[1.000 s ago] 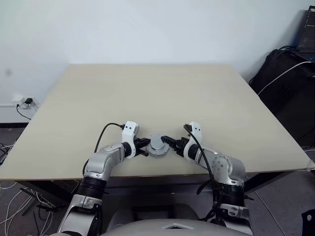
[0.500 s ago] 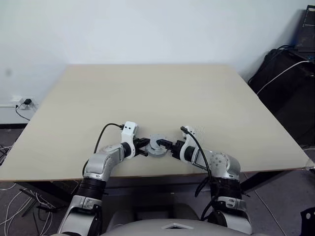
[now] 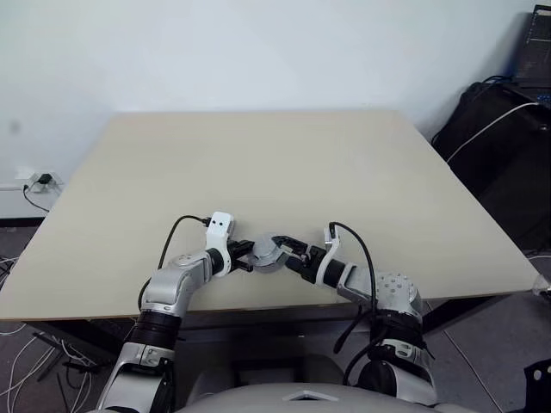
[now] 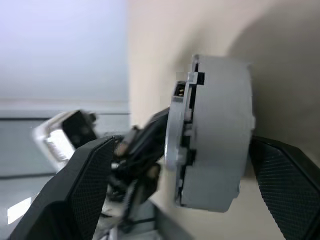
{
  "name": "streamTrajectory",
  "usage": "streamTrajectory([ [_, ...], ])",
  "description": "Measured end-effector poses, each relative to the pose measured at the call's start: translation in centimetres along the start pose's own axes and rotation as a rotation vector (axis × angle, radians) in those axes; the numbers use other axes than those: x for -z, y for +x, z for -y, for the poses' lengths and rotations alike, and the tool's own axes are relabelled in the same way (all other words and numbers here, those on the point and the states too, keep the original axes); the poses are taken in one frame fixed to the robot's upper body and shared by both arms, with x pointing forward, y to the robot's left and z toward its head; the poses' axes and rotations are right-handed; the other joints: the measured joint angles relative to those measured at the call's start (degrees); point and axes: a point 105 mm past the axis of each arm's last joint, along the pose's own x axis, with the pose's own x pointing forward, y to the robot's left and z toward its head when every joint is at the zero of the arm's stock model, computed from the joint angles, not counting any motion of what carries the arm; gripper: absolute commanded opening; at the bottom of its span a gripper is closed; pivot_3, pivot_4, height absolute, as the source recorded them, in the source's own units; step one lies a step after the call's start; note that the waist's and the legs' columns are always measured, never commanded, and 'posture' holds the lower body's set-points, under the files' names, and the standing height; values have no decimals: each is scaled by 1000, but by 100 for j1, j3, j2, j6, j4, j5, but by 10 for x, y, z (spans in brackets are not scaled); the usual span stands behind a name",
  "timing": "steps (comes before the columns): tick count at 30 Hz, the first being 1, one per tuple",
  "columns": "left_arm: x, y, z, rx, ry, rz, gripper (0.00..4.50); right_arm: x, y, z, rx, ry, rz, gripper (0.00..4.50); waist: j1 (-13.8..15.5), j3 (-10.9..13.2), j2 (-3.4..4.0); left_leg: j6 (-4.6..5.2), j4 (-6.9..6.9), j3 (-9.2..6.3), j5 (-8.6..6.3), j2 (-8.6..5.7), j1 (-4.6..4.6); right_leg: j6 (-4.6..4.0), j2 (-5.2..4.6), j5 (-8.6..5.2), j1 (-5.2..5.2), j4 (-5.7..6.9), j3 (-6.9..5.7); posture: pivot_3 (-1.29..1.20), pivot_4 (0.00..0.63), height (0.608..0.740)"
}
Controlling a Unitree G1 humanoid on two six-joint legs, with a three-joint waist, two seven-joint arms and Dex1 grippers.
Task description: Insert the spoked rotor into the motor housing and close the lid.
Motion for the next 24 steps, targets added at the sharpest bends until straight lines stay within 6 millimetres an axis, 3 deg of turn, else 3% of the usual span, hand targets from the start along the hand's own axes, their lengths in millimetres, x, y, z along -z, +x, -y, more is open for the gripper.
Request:
streamTrajectory([
  [5, 0, 0, 0, 0, -1, 0, 0, 6, 5, -1, 14, -21, -33, 4467, -3, 1, 1, 1, 0, 1, -1, -1, -3, 4, -1, 2, -2, -2, 1, 0, 0, 740],
  [13, 1, 0, 0, 0, -3, 2, 0, 12, 4, 9, 98, -79, -71, 2092, 4, 0, 3, 2, 0, 0, -1, -2, -2, 5, -2, 2, -1, -3, 1, 0, 0, 740],
  [24, 3, 1, 4, 9, -8, 1, 0, 10, -1, 13, 115, -48, -16, 2069, 66, -2, 6, 3, 0, 0, -2, -5, 2, -9, -4, -6, 4, -3, 1, 0, 0, 740],
])
